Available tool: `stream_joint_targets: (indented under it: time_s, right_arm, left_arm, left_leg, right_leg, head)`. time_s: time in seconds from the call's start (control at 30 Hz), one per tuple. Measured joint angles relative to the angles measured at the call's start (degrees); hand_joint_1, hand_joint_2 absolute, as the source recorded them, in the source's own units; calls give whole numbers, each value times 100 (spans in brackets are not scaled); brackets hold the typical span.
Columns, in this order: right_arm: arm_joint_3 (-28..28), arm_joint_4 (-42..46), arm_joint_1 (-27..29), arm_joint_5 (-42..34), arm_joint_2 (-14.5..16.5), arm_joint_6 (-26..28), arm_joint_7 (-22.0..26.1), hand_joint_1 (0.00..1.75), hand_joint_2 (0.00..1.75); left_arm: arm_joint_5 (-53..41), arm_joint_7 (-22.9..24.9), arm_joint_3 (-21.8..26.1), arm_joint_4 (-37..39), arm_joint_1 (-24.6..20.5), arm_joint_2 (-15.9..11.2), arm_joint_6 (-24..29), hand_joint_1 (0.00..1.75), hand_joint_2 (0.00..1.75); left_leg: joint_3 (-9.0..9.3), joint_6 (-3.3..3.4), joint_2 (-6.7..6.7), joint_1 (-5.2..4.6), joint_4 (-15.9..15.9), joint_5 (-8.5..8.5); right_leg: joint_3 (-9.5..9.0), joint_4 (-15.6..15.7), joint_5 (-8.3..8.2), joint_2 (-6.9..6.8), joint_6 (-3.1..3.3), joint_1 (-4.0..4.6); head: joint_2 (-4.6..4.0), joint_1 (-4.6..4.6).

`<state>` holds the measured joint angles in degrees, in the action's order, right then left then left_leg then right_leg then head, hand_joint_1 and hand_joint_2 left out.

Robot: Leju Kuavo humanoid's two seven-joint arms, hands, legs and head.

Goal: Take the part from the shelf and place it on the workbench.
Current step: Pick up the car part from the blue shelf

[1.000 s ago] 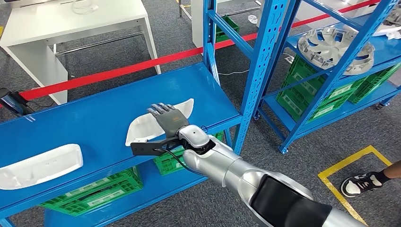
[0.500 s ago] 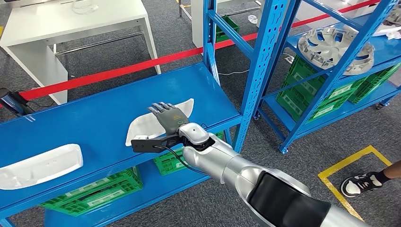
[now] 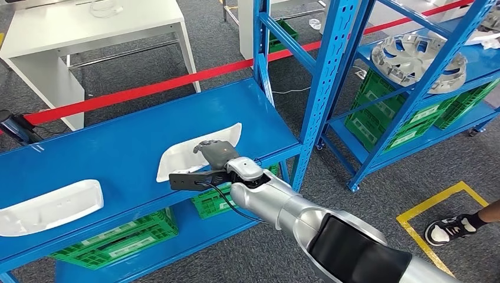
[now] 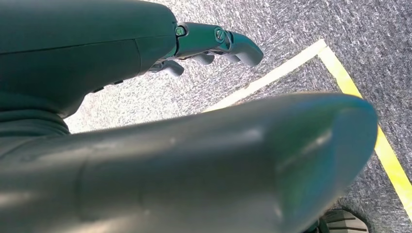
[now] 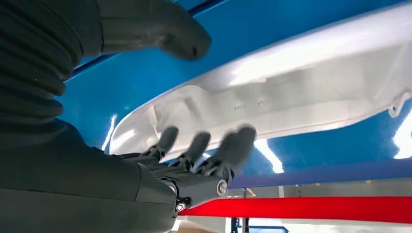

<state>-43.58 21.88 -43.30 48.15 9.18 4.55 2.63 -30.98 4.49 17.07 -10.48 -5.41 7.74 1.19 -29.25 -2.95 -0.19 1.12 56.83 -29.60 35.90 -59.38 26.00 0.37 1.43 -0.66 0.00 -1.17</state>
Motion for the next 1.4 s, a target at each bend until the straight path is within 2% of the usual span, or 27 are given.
stream_joint_targets:
  time_s: [0.33, 0.73, 0.87, 1.1, 1.23, 1.4]
  right_arm:
    - [22, -83, 67, -84, 0, -44, 109, 172, 175]
    - [48, -83, 122, -140, -62, 126, 17, 175, 175]
    - [74, -83, 139, -157, -117, 142, 37, 175, 175]
    - [178, -83, 171, -189, -212, 277, 121, 175, 175]
    - [278, 16, 194, -321, -256, 679, 408, 175, 175]
    - [457, 770, 273, -600, -389, 958, 777, 175, 175]
  left_arm:
    - [-26, -5, 0, -6, -15, 0, -35, 0, 0]
    - [-108, 82, 0, -22, -63, 21, -65, 0, 0]
    - [-134, 73, 0, -23, -71, 28, -72, 0, 175]
    - [-162, 4, 0, -29, -79, 38, 8, 0, 175]
    - [-98, -47, 1, -32, -74, 39, 54, 0, 175]
    - [-116, -40, 2, -32, -72, 39, 50, 0, 175]
  left_leg:
    - [6, 1, 0, 0, 0, -1]
    - [33, 2, -1, -1, -1, -1]
    - [40, 2, -1, -1, -1, -2]
    - [53, 14, 2, -2, 0, -9]
    - [49, 15, 2, -2, 0, -7]
    - [49, 15, 9, -1, 1, -7]
  right_leg:
    - [-5, 1, 1, 1, 0, 0]
    - [-42, 16, 0, 0, -3, 2]
    - [-54, 25, -3, 0, -8, 2]
    - [-70, 33, -8, 2, -17, 2]
    - [-74, 33, -12, 2, -22, 1]
    - [-65, 33, -14, 8, -24, 1]
  head:
    - [0, -1]
    - [0, 0]
    - [0, 0]
    - [0, 0]
    - [0, 0]
    - [0, -1]
